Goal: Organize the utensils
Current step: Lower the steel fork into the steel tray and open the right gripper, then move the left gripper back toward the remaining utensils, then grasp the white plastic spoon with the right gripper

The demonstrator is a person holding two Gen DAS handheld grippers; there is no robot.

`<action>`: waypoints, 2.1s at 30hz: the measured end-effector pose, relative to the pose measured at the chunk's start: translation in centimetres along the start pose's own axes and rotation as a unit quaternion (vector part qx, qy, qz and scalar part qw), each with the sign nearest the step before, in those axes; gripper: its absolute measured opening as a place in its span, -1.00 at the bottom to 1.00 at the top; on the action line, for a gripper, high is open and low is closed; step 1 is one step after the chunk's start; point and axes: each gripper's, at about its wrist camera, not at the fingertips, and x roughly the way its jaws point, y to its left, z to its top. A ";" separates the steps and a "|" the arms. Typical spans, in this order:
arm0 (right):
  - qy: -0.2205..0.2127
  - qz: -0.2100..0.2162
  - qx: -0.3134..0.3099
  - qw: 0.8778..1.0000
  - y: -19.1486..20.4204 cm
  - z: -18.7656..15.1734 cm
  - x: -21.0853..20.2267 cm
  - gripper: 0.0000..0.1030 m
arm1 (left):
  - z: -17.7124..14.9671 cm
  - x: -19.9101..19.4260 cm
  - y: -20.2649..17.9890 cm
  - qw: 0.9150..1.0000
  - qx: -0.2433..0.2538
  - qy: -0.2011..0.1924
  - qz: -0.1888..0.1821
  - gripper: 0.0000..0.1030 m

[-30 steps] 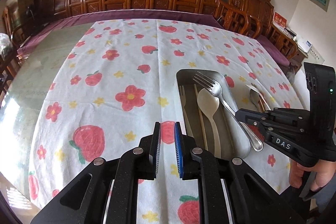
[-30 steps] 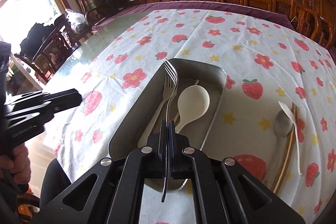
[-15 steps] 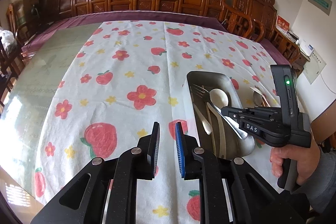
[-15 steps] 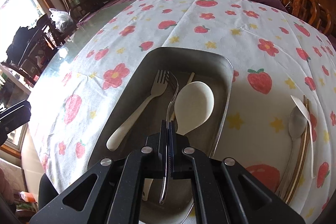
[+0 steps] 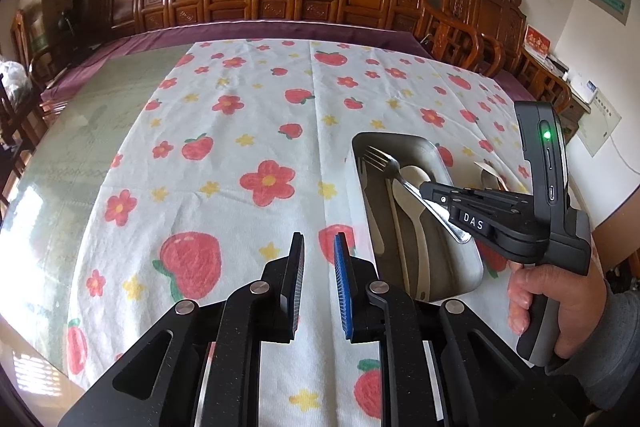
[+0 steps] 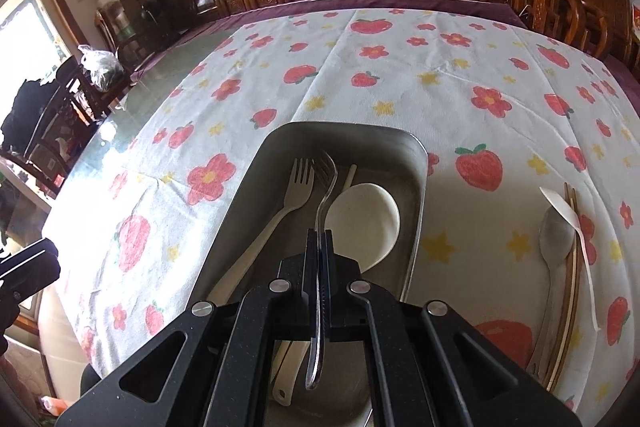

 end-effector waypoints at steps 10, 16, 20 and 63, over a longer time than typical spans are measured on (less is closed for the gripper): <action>-0.052 -0.011 -0.025 0.998 0.7 -0.2 -2.6 -0.99 | -0.3 0.0 -0.2 1.000 0.001 0.003 0.002 -0.73; -0.045 -0.008 -0.029 0.999 0.7 -0.1 -2.2 -0.99 | -0.4 0.2 -0.6 1.000 0.005 0.005 0.001 -0.73; -0.043 0.004 -0.029 0.999 0.2 -0.5 -2.6 -0.99 | -0.4 0.0 -0.6 1.000 0.003 0.003 0.000 -0.73; 0.043 -0.065 -0.069 0.995 -20.3 -3.9 -2.3 -0.79 | 0.6 5.6 -15.3 0.996 0.072 0.045 -0.033 0.13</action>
